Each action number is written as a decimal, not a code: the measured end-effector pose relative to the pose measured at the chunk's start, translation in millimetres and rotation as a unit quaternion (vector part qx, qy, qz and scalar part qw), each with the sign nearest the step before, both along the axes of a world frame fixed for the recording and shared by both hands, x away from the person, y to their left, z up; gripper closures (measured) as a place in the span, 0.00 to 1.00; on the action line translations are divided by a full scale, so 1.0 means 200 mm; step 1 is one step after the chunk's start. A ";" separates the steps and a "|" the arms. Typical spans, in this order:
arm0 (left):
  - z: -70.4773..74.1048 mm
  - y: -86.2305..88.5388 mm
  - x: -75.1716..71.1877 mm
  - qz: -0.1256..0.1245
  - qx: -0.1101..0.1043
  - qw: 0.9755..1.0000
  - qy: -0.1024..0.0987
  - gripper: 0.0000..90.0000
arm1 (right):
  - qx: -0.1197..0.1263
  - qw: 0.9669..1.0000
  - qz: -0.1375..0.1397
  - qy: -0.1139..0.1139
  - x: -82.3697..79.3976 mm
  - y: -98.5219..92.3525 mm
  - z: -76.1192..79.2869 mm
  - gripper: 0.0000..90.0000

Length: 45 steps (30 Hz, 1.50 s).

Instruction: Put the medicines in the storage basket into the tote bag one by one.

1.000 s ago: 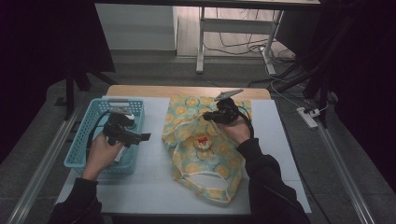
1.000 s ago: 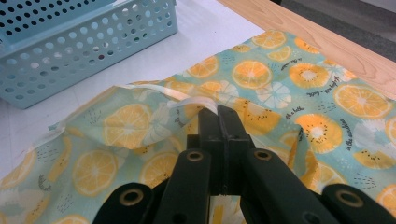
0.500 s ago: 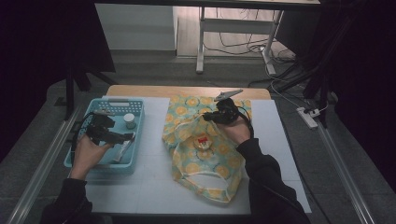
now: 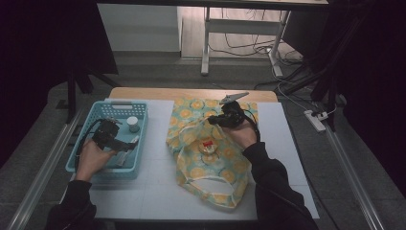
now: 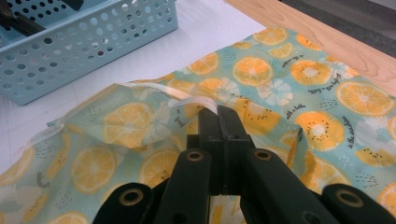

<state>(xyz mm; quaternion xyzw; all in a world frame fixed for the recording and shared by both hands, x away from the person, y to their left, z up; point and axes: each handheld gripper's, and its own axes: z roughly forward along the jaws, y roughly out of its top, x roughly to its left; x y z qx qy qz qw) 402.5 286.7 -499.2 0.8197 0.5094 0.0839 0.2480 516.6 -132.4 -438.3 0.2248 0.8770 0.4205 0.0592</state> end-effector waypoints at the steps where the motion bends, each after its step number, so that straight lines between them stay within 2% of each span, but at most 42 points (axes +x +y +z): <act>1: -0.01 0.00 0.01 -0.002 0.004 1.000 0.006 0.00 | 0.000 1.000 0.000 0.000 0.00 0.00 0.00 1.00; 6: -0.05 -0.03 0.03 -0.010 0.031 0.998 0.045 0.00 | 0.000 1.000 0.001 0.001 0.00 0.00 0.00 1.00; 10: -0.06 -0.04 0.03 -0.010 0.050 0.997 0.052 0.08 | -0.001 1.000 0.002 0.001 0.00 0.00 -0.01 1.00; 13: -0.06 -0.05 0.02 -0.017 0.056 0.997 0.057 0.24 | -0.002 1.000 0.002 0.001 0.00 0.00 -0.01 1.00; 15: -0.07 -0.06 0.03 -0.025 0.057 0.996 0.068 0.36 | -0.002 1.000 0.002 0.001 0.00 0.00 -0.01 1.00; 19: -0.08 -0.06 0.03 -0.023 0.065 0.995 0.076 0.55 | -0.002 1.000 0.002 0.000 0.00 0.00 -0.01 1.00; 22: -0.07 -0.05 0.03 -0.027 0.039 0.995 0.083 0.69 | -0.003 1.000 0.002 0.001 0.00 0.00 -0.01 1.00; 25: -0.07 -0.05 0.03 -0.024 0.036 0.995 0.085 0.81 | -0.003 1.000 0.002 0.001 0.00 0.00 -0.02 1.00; 27: -0.07 -0.05 0.03 -0.024 0.035 0.995 0.087 0.82 | -0.003 1.000 0.002 0.001 0.00 0.00 -0.02 1.00; 29: -0.07 -0.05 0.04 -0.013 0.028 0.995 0.096 0.83 | -0.003 1.000 0.002 0.001 0.00 0.00 -0.02 1.00; 32: -0.07 -0.04 0.04 -0.008 0.020 0.995 0.100 0.83 | -0.003 1.000 0.002 0.001 0.00 0.00 -0.02 1.00; 36: -0.06 -0.04 0.04 0.002 0.022 0.995 0.099 0.83 | -0.003 1.000 0.001 0.001 0.00 0.00 -0.02 1.00; 41: -0.02 -0.01 0.03 0.007 0.016 0.997 0.073 0.83 | -0.003 1.000 0.000 -0.001 0.00 0.00 -0.01 1.00; 45: 0.03 0.01 0.02 0.012 0.001 0.998 0.060 0.83 | 0.000 1.000 0.000 -0.003 0.00 0.00 0.00 1.00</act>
